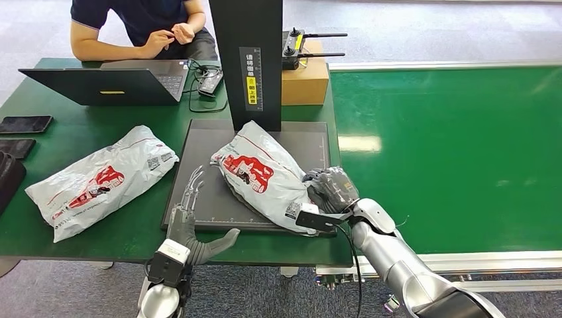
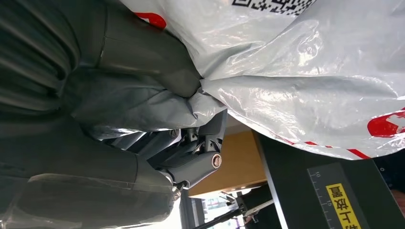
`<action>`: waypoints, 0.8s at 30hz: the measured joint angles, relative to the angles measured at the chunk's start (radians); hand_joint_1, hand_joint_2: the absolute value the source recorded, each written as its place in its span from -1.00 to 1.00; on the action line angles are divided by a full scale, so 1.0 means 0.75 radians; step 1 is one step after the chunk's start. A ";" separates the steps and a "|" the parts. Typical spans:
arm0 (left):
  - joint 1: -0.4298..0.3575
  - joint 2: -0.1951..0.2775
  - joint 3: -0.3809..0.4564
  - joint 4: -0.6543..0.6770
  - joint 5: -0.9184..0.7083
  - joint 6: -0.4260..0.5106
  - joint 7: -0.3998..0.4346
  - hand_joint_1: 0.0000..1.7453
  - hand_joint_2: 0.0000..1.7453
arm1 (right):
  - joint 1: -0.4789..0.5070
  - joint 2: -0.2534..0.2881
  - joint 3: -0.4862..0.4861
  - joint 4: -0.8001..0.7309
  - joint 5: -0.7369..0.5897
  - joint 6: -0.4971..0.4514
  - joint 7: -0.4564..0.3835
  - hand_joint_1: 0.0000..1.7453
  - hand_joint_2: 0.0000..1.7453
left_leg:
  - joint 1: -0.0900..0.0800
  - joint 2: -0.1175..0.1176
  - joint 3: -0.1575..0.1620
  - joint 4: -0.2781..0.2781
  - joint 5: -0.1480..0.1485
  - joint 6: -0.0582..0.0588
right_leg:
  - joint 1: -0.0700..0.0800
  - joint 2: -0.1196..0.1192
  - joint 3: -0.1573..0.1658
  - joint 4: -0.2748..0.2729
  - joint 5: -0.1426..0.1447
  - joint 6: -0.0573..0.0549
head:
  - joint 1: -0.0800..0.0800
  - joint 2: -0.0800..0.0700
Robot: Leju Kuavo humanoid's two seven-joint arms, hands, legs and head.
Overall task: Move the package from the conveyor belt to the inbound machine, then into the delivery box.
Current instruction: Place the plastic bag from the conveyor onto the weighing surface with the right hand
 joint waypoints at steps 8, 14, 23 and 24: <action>0.000 0.000 0.004 0.001 0.000 -0.004 -0.002 -1.00 1.00 | 0.010 0.000 0.023 -0.011 -0.006 0.001 -0.008 1.00 1.00 | 0.000 0.000 0.000 0.000 0.000 0.000 | 0.000 0.000 0.000 0.000 0.000 0.000 | 0.000 0.000; 0.000 0.000 0.005 0.002 0.006 -0.004 -0.011 -1.00 1.00 | 0.013 0.000 0.033 -0.014 -0.012 0.041 -0.031 1.00 1.00 | 0.000 0.000 0.000 0.000 0.000 0.000 | 0.000 0.000 0.000 0.000 0.000 0.000 | 0.000 0.000; 0.000 0.000 0.005 0.002 0.006 -0.004 -0.016 -1.00 1.00 | 0.014 0.000 0.043 -0.018 -0.014 0.044 -0.033 1.00 1.00 | 0.000 0.000 0.000 0.000 0.000 0.000 | 0.000 0.000 0.000 0.000 0.000 0.000 | 0.000 0.000; 0.000 0.000 0.005 0.002 0.006 -0.004 -0.016 -1.00 1.00 | 0.014 0.000 0.044 -0.019 -0.016 0.047 -0.034 1.00 1.00 | 0.000 0.000 0.000 0.000 0.000 0.000 | 0.000 0.000 0.000 0.000 0.000 0.000 | 0.000 0.000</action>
